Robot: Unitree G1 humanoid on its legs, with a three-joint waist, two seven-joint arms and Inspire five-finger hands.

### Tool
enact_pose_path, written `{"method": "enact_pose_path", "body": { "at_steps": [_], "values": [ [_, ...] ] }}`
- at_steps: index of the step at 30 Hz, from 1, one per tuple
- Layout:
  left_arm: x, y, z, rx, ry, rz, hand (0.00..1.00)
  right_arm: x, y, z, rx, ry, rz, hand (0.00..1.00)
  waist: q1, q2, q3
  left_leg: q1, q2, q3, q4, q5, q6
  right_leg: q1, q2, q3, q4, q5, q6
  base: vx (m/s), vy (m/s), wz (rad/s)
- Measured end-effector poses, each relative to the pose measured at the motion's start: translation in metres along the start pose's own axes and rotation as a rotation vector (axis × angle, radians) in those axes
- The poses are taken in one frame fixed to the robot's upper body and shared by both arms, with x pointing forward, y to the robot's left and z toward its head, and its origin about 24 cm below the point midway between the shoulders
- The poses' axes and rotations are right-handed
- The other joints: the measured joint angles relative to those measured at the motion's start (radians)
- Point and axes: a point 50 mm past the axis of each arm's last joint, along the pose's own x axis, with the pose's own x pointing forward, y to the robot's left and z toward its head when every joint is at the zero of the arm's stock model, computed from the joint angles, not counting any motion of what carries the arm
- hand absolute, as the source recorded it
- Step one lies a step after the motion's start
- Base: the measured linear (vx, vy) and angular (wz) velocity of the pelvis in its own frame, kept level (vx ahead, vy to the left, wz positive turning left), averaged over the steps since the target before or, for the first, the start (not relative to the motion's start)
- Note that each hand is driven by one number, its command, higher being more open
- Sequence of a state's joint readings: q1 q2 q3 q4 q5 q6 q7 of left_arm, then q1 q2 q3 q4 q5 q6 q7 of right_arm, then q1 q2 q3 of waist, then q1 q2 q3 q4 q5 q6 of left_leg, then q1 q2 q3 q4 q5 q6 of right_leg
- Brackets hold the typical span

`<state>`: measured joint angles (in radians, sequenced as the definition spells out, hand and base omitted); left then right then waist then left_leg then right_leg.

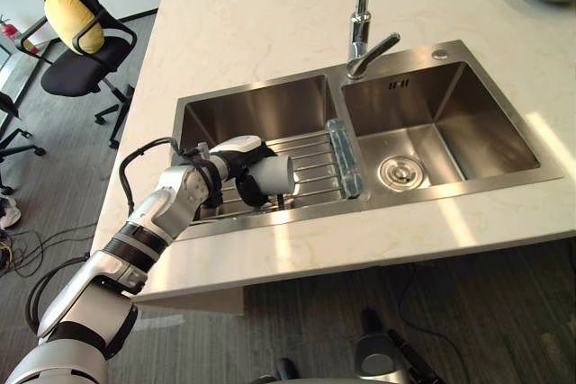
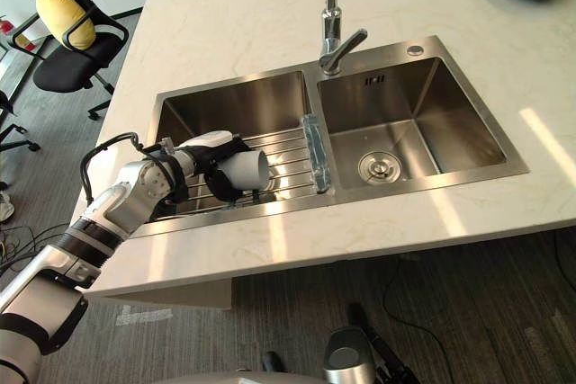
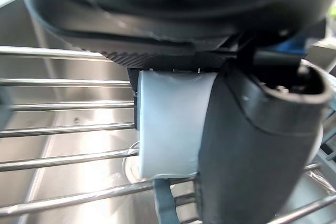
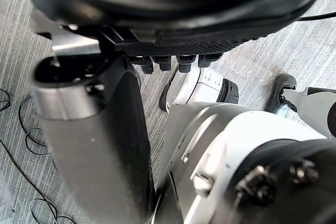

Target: Walk over to the sink, pick up the cup, carry it to the dishwasher, place the cup inside the dishwasher, then close the dishwasher door

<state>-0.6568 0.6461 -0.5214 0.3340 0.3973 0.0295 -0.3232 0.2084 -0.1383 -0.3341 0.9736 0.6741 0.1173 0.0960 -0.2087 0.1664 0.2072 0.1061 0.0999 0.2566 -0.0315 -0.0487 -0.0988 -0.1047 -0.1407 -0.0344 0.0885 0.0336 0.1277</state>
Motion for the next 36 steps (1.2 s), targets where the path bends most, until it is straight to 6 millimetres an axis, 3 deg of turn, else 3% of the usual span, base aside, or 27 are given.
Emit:
{"method": "enact_pose_path", "body": {
  "at_steps": [7,10,13,17,19,21,24,27,28,29,30,31,32,33,34,35,36],
  "values": [
    [-0.007,-0.025,0.001,-0.066,-0.103,0.168,0.00,-0.001,-0.005,0.000,-0.024,-0.003,-0.008,1.00,0.002,0.000,0.001,-0.014,0.006,-0.053,0.003,0.000,0.000,0.039,-0.005,-0.061,-0.037,0.001,0.000,0.02,-0.018,0.23],
    [-0.014,-0.031,0.009,-0.090,-0.148,0.232,0.00,-0.001,-0.007,0.001,-0.035,-0.006,-0.002,1.00,0.021,0.000,0.001,-0.031,0.008,-0.071,0.014,0.001,0.000,0.046,-0.005,-0.084,-0.045,0.001,0.000,0.03,-0.017,0.24],
    [-0.029,-0.024,0.016,-0.213,-0.206,0.328,0.00,-0.001,-0.010,0.004,-0.062,-0.007,0.003,1.00,0.049,0.000,0.001,-0.050,0.004,-0.090,0.048,0.001,0.000,0.062,-0.012,-0.114,-0.051,0.000,-0.001,0.02,-0.011,0.26],
    [-0.061,0.001,0.027,-0.519,-0.331,0.560,0.00,-0.002,-0.015,0.008,-0.090,-0.008,0.010,1.00,0.121,-0.002,0.000,-0.084,-0.002,-0.145,0.120,0.005,-0.006,0.097,-0.026,-0.174,-0.032,-0.028,-0.011,-0.04,-0.030,0.47],
    [-0.079,0.014,0.022,-0.571,-0.342,0.715,0.00,-0.002,-0.014,0.007,-0.106,0.003,0.022,1.00,0.146,-0.004,-0.002,-0.097,-0.001,-0.174,0.145,0.018,-0.020,0.119,-0.029,-0.211,-0.024,-0.041,-0.018,-0.09,-0.069,0.60],
    [-0.106,0.028,0.006,-0.590,-0.306,0.928,0.00,-0.002,-0.016,0.003,-0.108,0.036,0.022,1.00,0.173,-0.010,-0.008,-0.129,-0.007,-0.176,0.186,0.052,-0.017,0.152,-0.039,-0.276,-0.018,-0.061,-0.034,-0.10,-0.085,0.82],
    [-0.129,0.041,-0.014,-0.627,-0.274,1.096,0.00,-0.004,-0.024,-0.005,-0.068,0.085,-0.005,1.00,0.195,-0.014,-0.020,-0.142,-0.008,-0.156,0.176,0.093,-0.009,0.186,-0.045,-0.357,-0.018,-0.064,-0.037,-0.10,-0.059,0.93],
    [-0.157,0.050,-0.028,-0.727,-0.277,1.281,0.00,-0.007,-0.034,-0.014,-0.056,0.117,-0.043,1.00,0.220,-0.023,-0.050,-0.138,-0.015,-0.101,0.061,0.187,0.026,0.221,-0.046,-0.489,-0.013,-0.076,-0.045,-0.13,-0.036,1.27],
    [-0.162,0.051,-0.027,-0.744,-0.294,1.308,0.00,-0.008,-0.037,-0.016,-0.048,0.120,-0.055,1.00,0.222,-0.024,-0.049,-0.146,-0.024,-0.059,0.028,0.214,0.061,0.240,-0.051,-0.561,-0.002,-0.082,-0.045,-0.19,0.061,1.73],
    [-0.164,0.052,-0.024,-0.748,-0.315,1.313,0.00,-0.011,-0.043,-0.021,-0.017,0.119,-0.073,1.00,0.218,-0.027,-0.048,-0.158,-0.019,0.068,0.021,0.157,0.131,0.264,-0.057,-0.649,0.003,-0.088,-0.040,-0.20,0.105,1.51],
    [-0.164,0.052,-0.023,-0.748,-0.316,1.313,0.00,-0.012,-0.044,-0.021,-0.016,0.118,-0.074,1.00,0.217,-0.027,-0.048,-0.159,-0.018,0.082,0.023,0.149,0.135,0.265,-0.058,-0.655,0.004,-0.089,-0.039,-0.16,0.184,1.88],
    [-0.166,0.052,-0.018,-0.751,-0.349,1.318,0.00,-0.015,-0.050,-0.024,0.001,0.102,-0.090,1.00,0.218,-0.049,-0.053,-0.171,0.020,0.300,0.106,0.075,0.156,0.285,-0.105,-0.755,0.034,-0.109,-0.033,-0.08,0.211,1.68],
    [-0.168,0.050,-0.018,-0.748,-0.349,1.319,0.00,-0.018,-0.055,-0.026,-0.005,0.094,-0.098,1.00,0.220,-0.070,-0.059,-0.183,0.053,0.392,0.200,0.045,0.165,0.297,-0.157,-0.803,0.059,-0.113,-0.025,-0.03,0.207,1.86],
    [-0.170,0.048,-0.018,-0.744,-0.343,1.318,0.00,-0.019,-0.057,-0.026,-0.013,0.090,-0.102,1.00,0.221,-0.076,-0.064,-0.186,0.073,0.413,0.247,0.033,0.159,0.299,-0.183,-0.820,0.074,-0.115,-0.022,0.03,0.201,1.26],
    [-0.173,0.045,-0.020,-0.740,-0.328,1.318,0.00,-0.021,-0.062,-0.022,-0.046,0.078,-0.108,1.00,0.224,-0.061,-0.076,-0.177,0.126,0.429,0.297,0.029,0.157,0.308,-0.205,-0.843,0.106,-0.125,-0.007,0.07,0.276,1.16],
    [-0.176,0.043,-0.023,-0.736,-0.310,1.319,0.00,-0.021,-0.062,-0.018,-0.059,0.070,-0.109,1.00,0.219,-0.047,-0.088,-0.179,0.107,0.392,0.280,0.016,0.107,0.307,-0.221,-0.824,0.139,-0.135,0.017,0.05,0.305,1.28],
    [-0.174,0.040,-0.027,-0.757,-0.284,1.305,0.00,-0.020,-0.059,-0.020,-0.064,0.080,-0.095,1.00,0.217,-0.059,-0.098,-0.183,0.062,0.375,0.238,0.027,0.123,0.306,-0.225,-0.810,0.129,-0.141,0.005,0.02,0.283,1.14]
  ]
}}
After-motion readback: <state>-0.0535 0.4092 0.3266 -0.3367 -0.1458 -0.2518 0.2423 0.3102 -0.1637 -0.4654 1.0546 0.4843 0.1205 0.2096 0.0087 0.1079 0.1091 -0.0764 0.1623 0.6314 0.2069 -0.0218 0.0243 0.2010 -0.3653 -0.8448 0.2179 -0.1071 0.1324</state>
